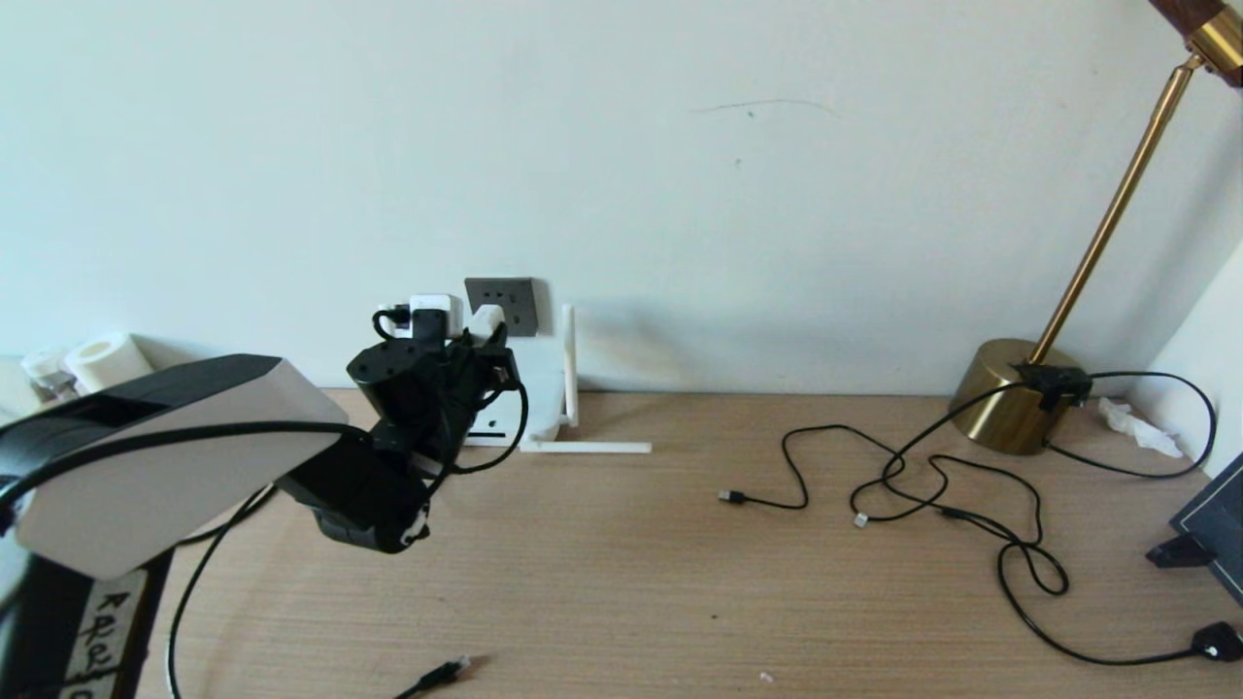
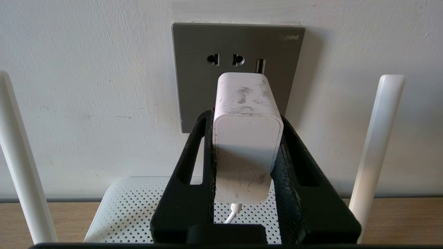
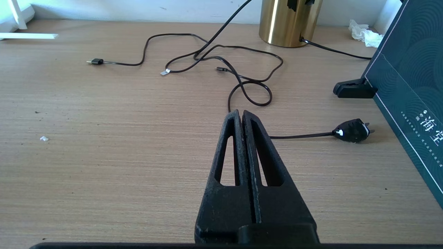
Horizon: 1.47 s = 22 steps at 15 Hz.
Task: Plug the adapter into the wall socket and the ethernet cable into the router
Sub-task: Plug plug into socket
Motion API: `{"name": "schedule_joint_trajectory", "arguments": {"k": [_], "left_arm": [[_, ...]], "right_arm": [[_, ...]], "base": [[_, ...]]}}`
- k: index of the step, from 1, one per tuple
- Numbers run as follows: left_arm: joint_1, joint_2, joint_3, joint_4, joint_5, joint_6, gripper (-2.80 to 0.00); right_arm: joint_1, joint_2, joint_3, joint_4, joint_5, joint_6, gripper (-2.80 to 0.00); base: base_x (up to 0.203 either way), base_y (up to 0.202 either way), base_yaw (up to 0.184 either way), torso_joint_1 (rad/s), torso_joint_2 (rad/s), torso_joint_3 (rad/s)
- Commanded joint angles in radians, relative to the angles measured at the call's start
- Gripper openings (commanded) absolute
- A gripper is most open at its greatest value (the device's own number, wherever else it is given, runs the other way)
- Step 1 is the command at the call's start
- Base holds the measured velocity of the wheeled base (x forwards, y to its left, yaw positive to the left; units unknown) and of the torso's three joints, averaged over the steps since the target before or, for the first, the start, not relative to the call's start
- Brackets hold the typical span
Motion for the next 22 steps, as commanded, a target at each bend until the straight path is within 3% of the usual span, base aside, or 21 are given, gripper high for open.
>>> {"name": "schedule_joint_trajectory", "arguments": {"k": [1,22], "left_arm": [[0.004,0.000,-0.002,-0.007,0.001,0.002,-2.80],[0.013,0.050,-0.119,0.041,0.002,0.002,-2.80]], "right_arm": [[0.000,0.002,0.000,0.000,0.000,0.000,-2.80],[0.000,0.002,0.000,-0.001,0.000,0.000,-2.80]], "base": [[0.000,0.000,0.000,0.000,0.00,0.000],[0.000,0.000,0.000,0.000,0.00,0.000]]}}
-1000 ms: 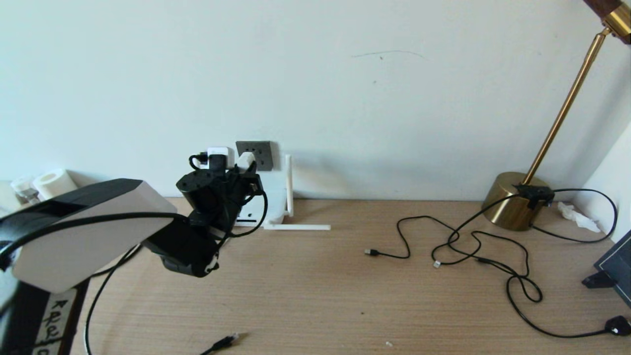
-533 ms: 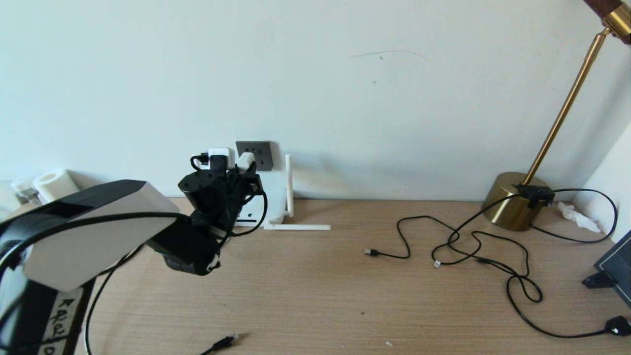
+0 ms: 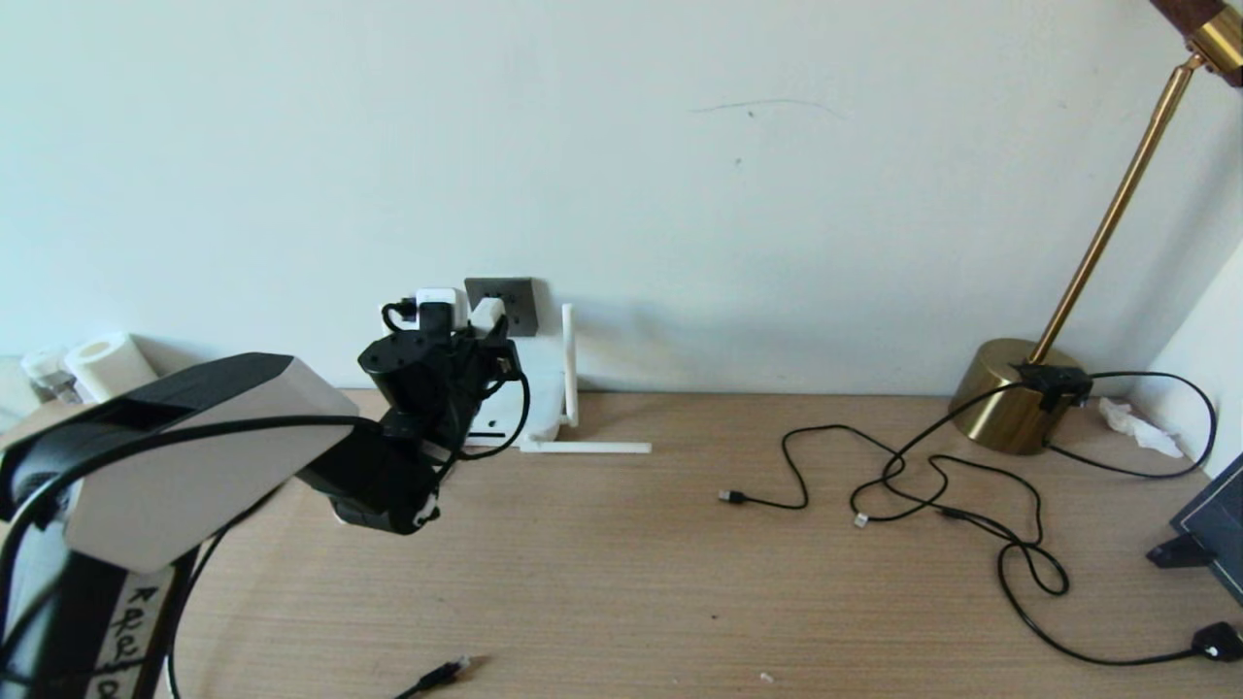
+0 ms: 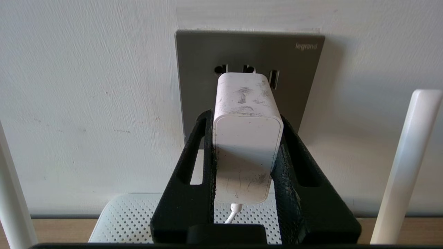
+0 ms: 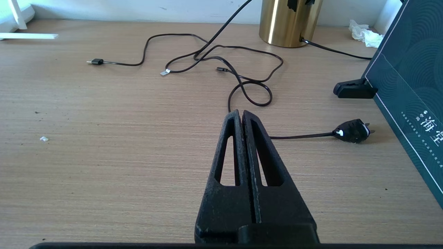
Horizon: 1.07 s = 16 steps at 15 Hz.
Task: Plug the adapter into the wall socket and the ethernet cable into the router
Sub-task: Plug plug into socket
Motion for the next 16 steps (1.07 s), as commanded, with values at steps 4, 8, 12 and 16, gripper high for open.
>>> {"name": "schedule_joint_trajectory", "arguments": {"k": [4,8,12,16], "left_arm": [[0.007,0.015,-0.028,-0.007,0.001,0.000,-2.80],[0.013,0.033,-0.050,-0.005,-0.001,0.000,-2.80],[0.013,0.034,-0.047,-0.005,0.001,0.002,-2.80],[0.013,0.020,-0.039,-0.005,0.001,0.000,-2.80]], "right_arm": [[0.000,0.002,0.000,-0.001,0.000,0.000,-2.80],[0.000,0.002,0.000,-0.001,0.000,0.000,-2.80],[0.000,0.002,0.000,0.001,0.000,0.000,-2.80],[0.000,0.002,0.000,-0.001,0.000,0.000,-2.80]], "base": [[0.000,0.000,0.000,0.000,0.00,0.000],[0.000,0.000,0.000,0.000,0.00,0.000],[0.000,0.000,0.000,0.000,0.00,0.000],[0.000,0.000,0.000,0.000,0.00,0.000]]}}
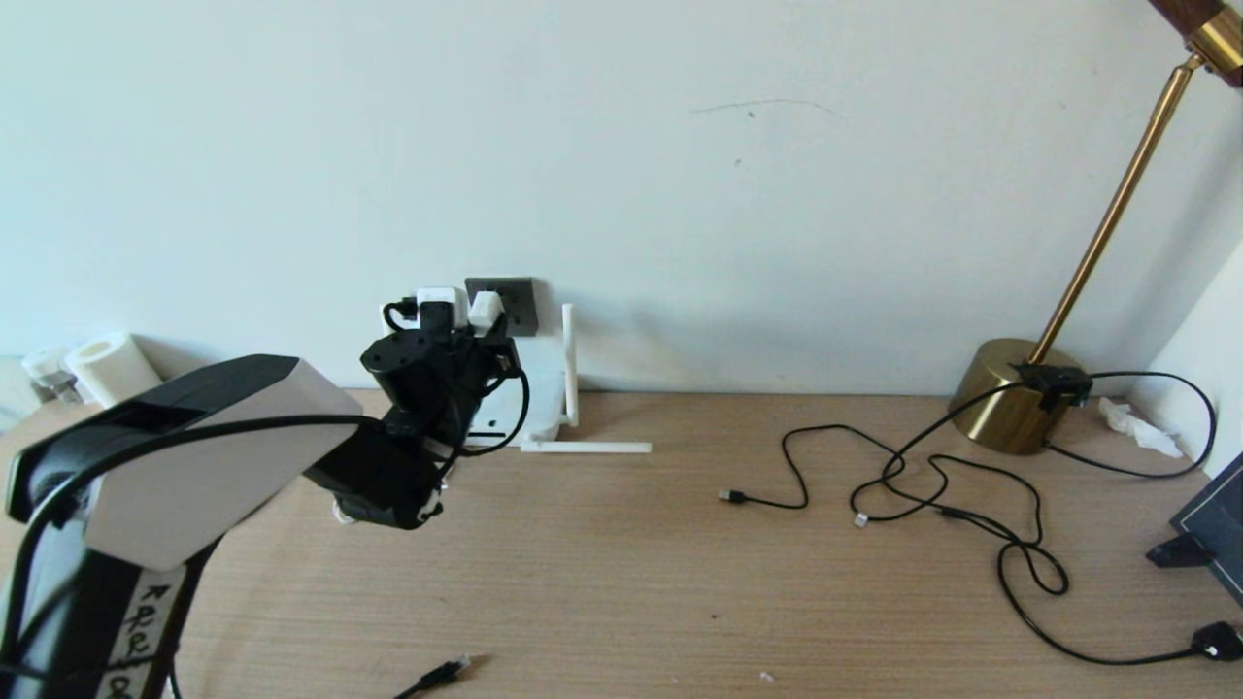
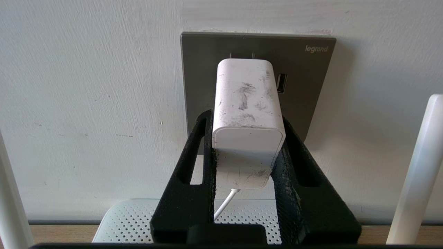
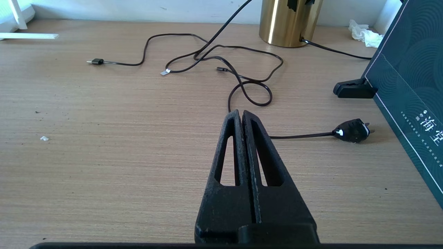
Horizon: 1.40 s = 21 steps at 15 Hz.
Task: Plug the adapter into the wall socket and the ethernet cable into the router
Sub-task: Plug plug into socket
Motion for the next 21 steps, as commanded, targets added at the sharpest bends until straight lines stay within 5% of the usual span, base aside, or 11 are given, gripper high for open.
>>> {"name": "schedule_joint_trajectory", "arguments": {"k": [1,21], "left_arm": [[0.000,-0.007,0.001,-0.008,0.001,0.000,-2.80],[-0.005,0.009,0.009,-0.008,0.000,0.000,-2.80]], "right_arm": [[0.000,0.002,0.000,-0.001,0.000,0.000,-2.80],[0.000,0.002,0.000,-0.001,0.000,0.000,-2.80]], "base": [[0.000,0.000,0.000,0.000,0.00,0.000],[0.000,0.000,0.000,0.000,0.00,0.000]]}}
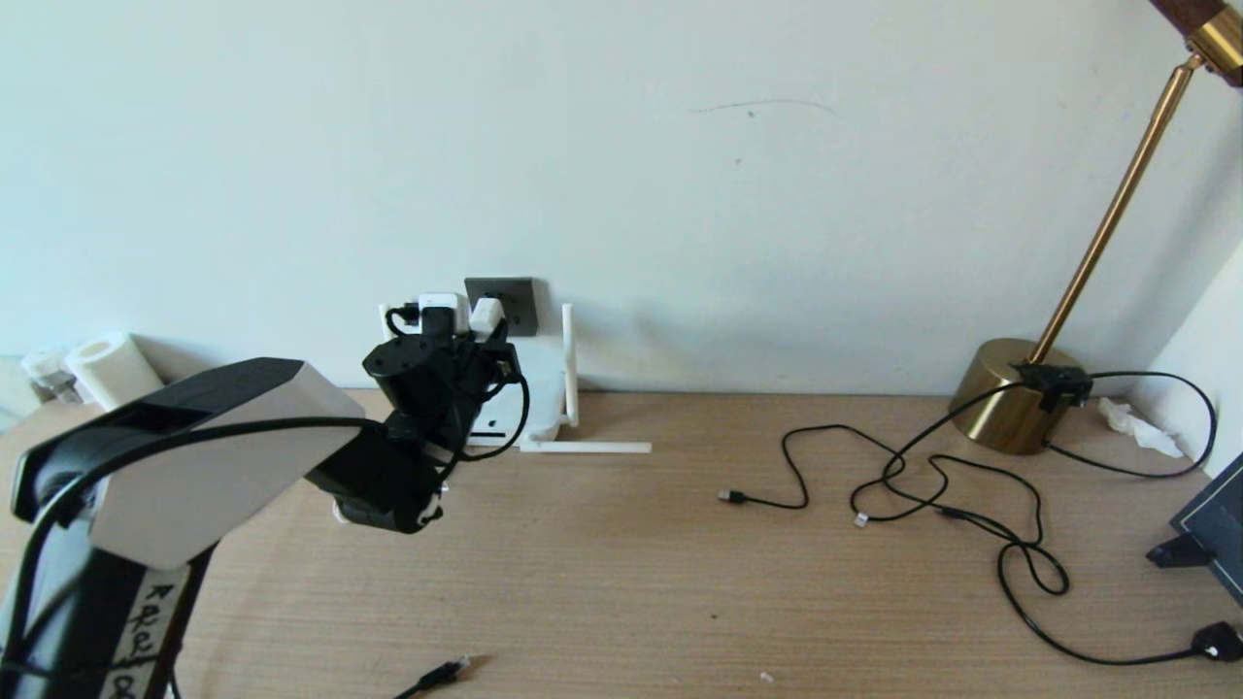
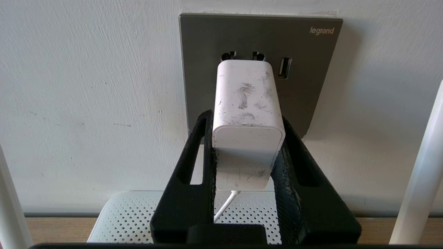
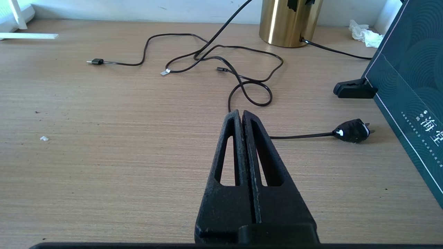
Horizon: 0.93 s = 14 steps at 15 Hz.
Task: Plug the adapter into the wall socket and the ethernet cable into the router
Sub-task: Plug plug into socket
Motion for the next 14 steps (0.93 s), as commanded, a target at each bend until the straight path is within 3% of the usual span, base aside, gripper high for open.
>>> {"name": "schedule_joint_trajectory", "arguments": {"k": [1,14], "left_arm": [[-0.001,0.000,-0.001,-0.006,0.000,0.001,-2.80],[-0.006,-0.009,-0.032,0.035,0.004,0.001,-2.80]], "right_arm": [[0.000,0.002,0.000,-0.001,0.000,0.000,-2.80],[0.000,0.002,0.000,-0.001,0.000,0.000,-2.80]], "base": [[0.000,0.000,0.000,0.000,0.00,0.000],[0.000,0.000,0.000,0.000,0.00,0.000]]}}
